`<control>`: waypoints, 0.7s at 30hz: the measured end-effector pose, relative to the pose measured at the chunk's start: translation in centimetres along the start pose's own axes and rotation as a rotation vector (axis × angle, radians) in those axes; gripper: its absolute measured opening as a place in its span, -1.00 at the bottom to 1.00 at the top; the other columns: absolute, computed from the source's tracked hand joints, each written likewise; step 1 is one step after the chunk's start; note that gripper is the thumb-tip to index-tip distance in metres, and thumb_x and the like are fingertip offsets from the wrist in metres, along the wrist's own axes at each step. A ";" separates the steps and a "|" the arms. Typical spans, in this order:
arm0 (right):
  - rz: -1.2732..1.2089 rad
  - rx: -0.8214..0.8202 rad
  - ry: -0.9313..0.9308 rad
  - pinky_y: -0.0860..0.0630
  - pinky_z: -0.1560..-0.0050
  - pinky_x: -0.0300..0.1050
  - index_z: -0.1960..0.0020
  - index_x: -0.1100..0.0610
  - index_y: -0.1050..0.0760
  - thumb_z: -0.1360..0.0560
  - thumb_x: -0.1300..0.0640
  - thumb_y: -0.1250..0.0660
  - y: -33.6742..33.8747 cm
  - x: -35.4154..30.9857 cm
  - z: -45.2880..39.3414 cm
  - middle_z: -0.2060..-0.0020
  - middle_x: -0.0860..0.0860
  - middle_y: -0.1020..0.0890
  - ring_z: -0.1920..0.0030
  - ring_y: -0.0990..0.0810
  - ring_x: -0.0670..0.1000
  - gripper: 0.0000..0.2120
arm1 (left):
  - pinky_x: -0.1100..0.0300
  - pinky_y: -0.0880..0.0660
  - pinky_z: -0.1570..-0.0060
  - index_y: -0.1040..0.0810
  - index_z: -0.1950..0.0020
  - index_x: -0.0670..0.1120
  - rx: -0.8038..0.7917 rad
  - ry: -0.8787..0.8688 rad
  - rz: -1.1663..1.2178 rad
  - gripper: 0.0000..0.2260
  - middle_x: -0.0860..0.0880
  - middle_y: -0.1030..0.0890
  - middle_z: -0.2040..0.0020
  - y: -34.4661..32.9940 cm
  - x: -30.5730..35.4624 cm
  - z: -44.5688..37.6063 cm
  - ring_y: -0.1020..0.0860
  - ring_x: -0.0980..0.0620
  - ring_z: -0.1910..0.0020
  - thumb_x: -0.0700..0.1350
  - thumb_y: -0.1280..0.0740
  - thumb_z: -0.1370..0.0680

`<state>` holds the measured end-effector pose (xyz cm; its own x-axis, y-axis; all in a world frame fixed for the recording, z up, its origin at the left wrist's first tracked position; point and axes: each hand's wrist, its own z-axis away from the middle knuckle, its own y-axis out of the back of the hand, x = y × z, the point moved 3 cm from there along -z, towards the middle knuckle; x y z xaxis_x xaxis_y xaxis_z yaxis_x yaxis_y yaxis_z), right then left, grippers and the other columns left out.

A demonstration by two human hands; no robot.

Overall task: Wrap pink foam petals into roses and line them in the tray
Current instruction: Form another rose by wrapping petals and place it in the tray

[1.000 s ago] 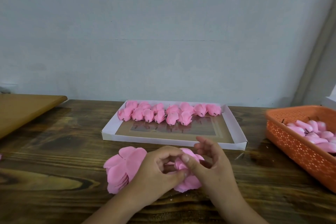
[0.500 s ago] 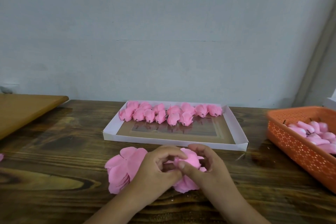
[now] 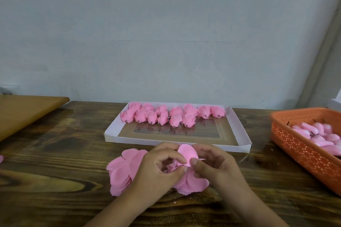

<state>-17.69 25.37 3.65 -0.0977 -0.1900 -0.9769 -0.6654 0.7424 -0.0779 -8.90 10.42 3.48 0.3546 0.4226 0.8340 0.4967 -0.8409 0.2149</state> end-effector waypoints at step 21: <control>0.146 0.137 0.230 -0.59 0.10 -0.16 -0.10 0.04 -0.58 -0.44 0.39 -0.46 -0.5 1.1 0.4 0.03 -0.01 -0.70 0.06 -0.67 0.01 -0.65 | 0.15 -0.64 0.08 -0.68 -0.11 0.15 -0.028 0.314 0.344 -0.67 -0.03 -0.72 -0.10 -0.6 -0.4 -0.1 -0.70 -0.02 -0.07 -0.09 -0.61 -0.39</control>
<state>-17.20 25.07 2.49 -0.3608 -0.2037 -0.9101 -0.5270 0.8497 0.0188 -9.45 10.76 3.06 0.2357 -0.0019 0.9718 0.3688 -0.9250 -0.0912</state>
